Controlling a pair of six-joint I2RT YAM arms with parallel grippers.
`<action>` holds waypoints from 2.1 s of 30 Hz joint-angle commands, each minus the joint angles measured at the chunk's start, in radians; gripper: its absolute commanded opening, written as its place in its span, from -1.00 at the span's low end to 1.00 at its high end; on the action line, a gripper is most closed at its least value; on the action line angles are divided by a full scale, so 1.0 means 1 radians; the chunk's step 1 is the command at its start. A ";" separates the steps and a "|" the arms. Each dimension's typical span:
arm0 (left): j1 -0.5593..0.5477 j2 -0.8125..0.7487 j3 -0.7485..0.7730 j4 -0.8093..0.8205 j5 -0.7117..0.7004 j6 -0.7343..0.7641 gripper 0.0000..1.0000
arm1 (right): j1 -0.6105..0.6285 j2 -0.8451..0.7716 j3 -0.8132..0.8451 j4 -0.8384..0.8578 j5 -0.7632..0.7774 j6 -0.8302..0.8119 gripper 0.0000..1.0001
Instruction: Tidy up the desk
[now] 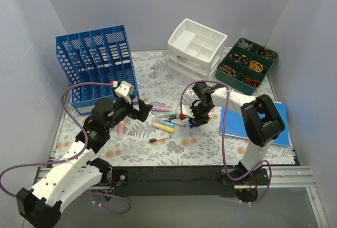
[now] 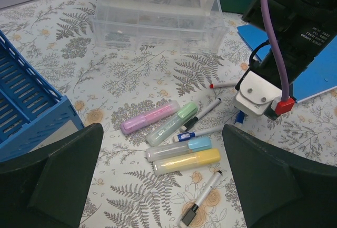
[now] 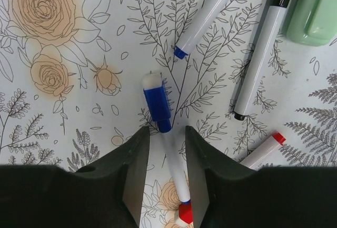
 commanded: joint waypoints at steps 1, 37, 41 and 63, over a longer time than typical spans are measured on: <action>0.006 -0.019 0.002 -0.006 -0.007 0.015 0.97 | 0.006 0.011 0.001 0.011 0.024 0.011 -0.21; 0.008 -0.002 -0.012 -0.001 -0.027 0.024 0.97 | 0.003 0.067 0.631 0.239 0.313 0.785 -0.97; 0.006 -0.004 -0.012 -0.003 -0.022 0.022 0.97 | 0.000 0.138 0.697 0.267 0.366 0.796 -0.97; 0.008 0.107 0.034 -0.053 0.336 -0.160 0.88 | -0.017 -0.135 0.417 0.154 -0.067 0.672 -0.02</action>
